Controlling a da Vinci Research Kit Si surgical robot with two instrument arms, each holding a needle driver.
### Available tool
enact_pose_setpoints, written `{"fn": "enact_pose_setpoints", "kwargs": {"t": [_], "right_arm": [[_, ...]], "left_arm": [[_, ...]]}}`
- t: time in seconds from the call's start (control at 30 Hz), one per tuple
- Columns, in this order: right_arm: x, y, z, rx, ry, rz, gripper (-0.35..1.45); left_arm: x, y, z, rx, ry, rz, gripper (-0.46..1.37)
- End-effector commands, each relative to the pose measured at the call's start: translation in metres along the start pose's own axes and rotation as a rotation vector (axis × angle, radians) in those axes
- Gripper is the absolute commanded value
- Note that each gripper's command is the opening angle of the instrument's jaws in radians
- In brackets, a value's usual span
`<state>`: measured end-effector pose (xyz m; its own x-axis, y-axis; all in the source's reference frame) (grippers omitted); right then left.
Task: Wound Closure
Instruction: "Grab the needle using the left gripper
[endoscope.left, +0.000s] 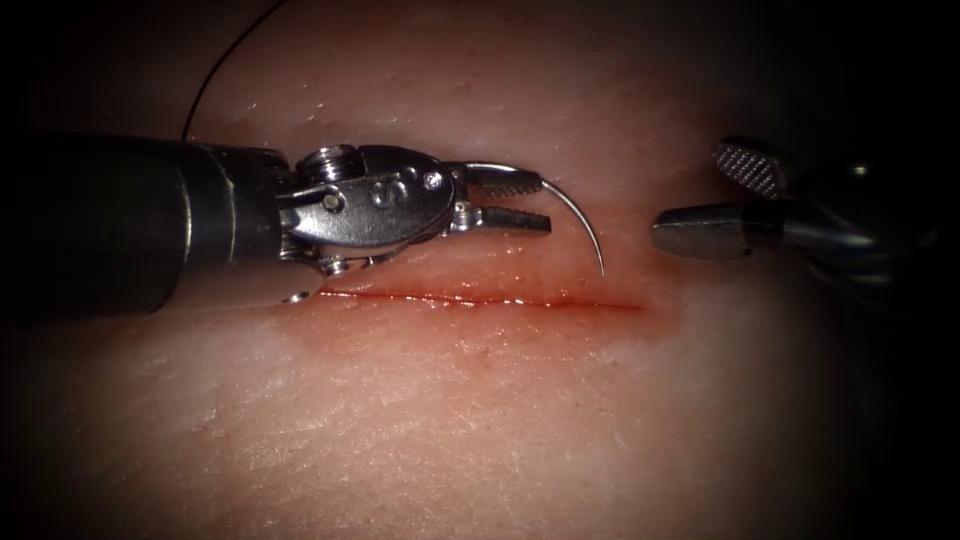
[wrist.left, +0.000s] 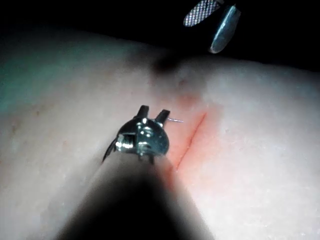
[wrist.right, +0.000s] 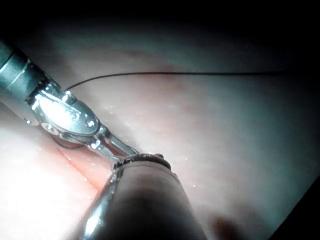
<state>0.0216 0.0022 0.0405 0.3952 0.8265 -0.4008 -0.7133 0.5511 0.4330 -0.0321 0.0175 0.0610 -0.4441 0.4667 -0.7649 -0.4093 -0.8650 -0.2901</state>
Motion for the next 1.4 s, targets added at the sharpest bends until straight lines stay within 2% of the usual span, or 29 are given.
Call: {"fn": "enact_pose_setpoints", "kwargs": {"t": [0.03, 0.13, 0.27, 0.43, 0.57, 0.7, 0.83, 1.03, 1.37, 1.4], "right_arm": [[0.0, 0.0, 0.0, 0.003, 0.0, 0.001, 0.84], [-0.0002, 0.0001, -0.0002, 0.006, 0.0, -0.002, 0.85], [-0.0003, 0.0002, -0.0004, 0.008, 0.0, 0.003, 0.85], [-0.0004, 0.0001, -0.0004, 0.008, 0.0, 0.002, 0.86], [-0.0004, -0.0001, -0.0005, 0.008, 0.001, 0.001, 0.88], [-0.0004, -0.0002, -0.0006, 0.009, 0.001, 0.001, 0.88], [-0.0003, -0.0003, -0.0006, 0.009, 0.001, 0.001, 0.88], [-0.0003, -0.0004, -0.0007, 0.01, 0.001, 0.001, 0.88], [-0.0003, -0.0005, -0.0007, 0.01, 0.001, 0.002, 0.9], [-0.0002, -0.0006, -0.0007, 0.01, 0.001, 0.003, 0.87]], "left_arm": [[0.0, 0.0, 0.0002, 0.026, -0.011, 0.029, 0.23], [-0.0003, 0.0005, 0.0011, 0.078, -0.036, 0.114, 0.41], [-0.001, 0.001, 0.0024, 0.123, -0.06, 0.215, 0.47], [-0.0018, 0.0007, 0.0034, 0.22, -0.146, 0.368, 0.55], [-0.0022, 0.0001, 0.0037, 0.325, -0.251, 0.459, 0.4], [-0.0025, -0.0002, 0.0042, 0.367, -0.283, 0.524, 0.38], [-0.0028, 0.0002, 0.0051, 0.383, -0.288, 0.544, 0.33], [-0.0035, 0.0013, 0.0064, 0.374, -0.337, 0.593, 0.31], [-0.0055, 0.0011, 0.0076, 0.363, -0.381, 0.637, 0.29], [-0.0063, 0.0013, 0.008, 0.349, -0.409, 0.656, 0.08]]}}
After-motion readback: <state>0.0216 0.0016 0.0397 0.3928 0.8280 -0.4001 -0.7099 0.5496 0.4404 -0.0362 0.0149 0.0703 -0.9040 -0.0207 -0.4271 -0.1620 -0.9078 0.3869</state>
